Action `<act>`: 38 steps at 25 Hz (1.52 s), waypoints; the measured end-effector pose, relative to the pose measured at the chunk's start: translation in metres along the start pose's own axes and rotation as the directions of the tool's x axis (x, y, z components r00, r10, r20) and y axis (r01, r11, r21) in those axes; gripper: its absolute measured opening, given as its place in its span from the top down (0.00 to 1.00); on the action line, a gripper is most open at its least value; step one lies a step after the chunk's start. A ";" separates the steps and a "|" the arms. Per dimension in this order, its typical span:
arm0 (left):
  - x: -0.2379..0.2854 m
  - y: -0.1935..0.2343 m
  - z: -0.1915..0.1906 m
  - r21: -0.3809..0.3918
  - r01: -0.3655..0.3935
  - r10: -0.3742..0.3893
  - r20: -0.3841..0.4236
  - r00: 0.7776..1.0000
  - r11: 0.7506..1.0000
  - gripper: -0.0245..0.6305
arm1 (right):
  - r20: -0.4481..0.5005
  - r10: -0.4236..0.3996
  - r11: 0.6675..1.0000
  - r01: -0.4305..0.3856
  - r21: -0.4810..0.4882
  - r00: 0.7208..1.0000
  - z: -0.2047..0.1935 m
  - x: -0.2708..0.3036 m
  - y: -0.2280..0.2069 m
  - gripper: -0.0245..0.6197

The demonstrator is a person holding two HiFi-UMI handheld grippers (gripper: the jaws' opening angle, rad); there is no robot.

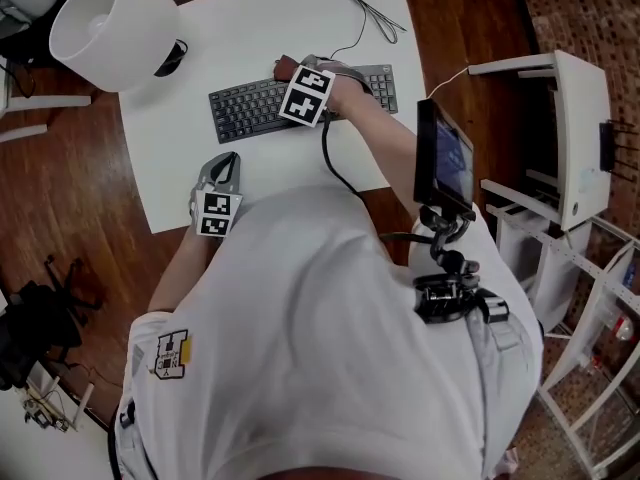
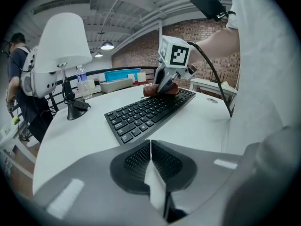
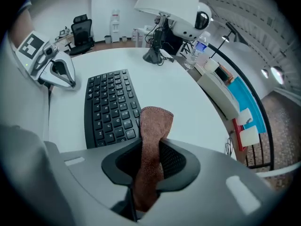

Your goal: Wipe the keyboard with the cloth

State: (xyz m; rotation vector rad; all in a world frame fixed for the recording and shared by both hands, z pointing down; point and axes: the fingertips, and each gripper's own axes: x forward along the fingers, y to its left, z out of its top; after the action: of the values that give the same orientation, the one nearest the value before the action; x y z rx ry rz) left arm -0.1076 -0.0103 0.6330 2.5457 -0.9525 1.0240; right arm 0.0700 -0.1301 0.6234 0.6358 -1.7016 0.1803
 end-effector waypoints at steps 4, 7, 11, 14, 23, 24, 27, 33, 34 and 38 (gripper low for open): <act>-0.003 0.009 -0.004 -0.006 -0.004 0.004 0.002 1.000 1.000 0.96 | -0.020 0.044 0.999 -0.044 -0.022 0.999 0.003 0.003 0.023 0.82; -0.003 0.011 -0.005 -0.006 0.004 -0.004 0.006 1.000 1.000 0.96 | -0.023 0.081 0.996 -0.081 -0.038 0.996 -0.002 -0.004 0.049 0.82; -0.002 0.008 -0.008 0.004 0.020 -0.020 0.008 1.000 1.000 0.96 | -0.031 0.118 0.990 -0.120 -0.077 0.993 -0.013 -0.012 0.089 0.82; 0.000 0.004 -0.008 0.010 0.033 -0.033 0.010 0.999 0.999 0.96 | -0.036 0.146 0.984 -0.149 -0.100 0.989 -0.020 -0.017 0.115 0.82; -0.004 0.006 -0.007 0.005 0.030 -0.031 0.019 0.999 1.000 0.96 | -0.016 0.155 0.980 -0.156 -0.122 0.988 -0.010 -0.017 0.119 0.82; -0.005 0.008 -0.007 0.000 0.024 -0.024 0.018 1.000 1.000 0.96 | 0.001 0.132 0.985 -0.131 -0.111 0.991 -0.002 -0.016 0.103 0.82; -0.010 0.015 -0.008 -0.018 0.002 -0.001 0.014 1.000 1.000 0.96 | 0.035 0.042 0.996 -0.039 -0.075 0.999 0.021 -0.012 0.051 0.82; -0.020 0.023 -0.014 -0.043 -0.035 0.035 0.003 0.999 0.998 0.96 | 0.015 -0.004 0.998 0.005 -0.069 1.000 0.044 0.014 0.012 0.82; -0.021 0.024 -0.016 -0.045 -0.038 0.038 0.002 0.999 0.998 0.96 | 0.011 0.000 0.997 0.001 -0.073 1.000 0.044 0.016 0.015 0.82; -0.022 0.027 -0.018 -0.040 -0.039 0.039 -0.002 0.999 0.998 0.96 | 0.017 0.028 0.997 -0.027 -0.073 0.999 0.043 0.009 0.029 0.82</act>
State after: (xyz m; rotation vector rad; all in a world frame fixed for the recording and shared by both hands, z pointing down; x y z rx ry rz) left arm -0.1466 -0.0126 0.6304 2.5031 -1.0158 1.0061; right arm 0.0178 -0.1276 0.6279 0.5613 -1.7268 0.1320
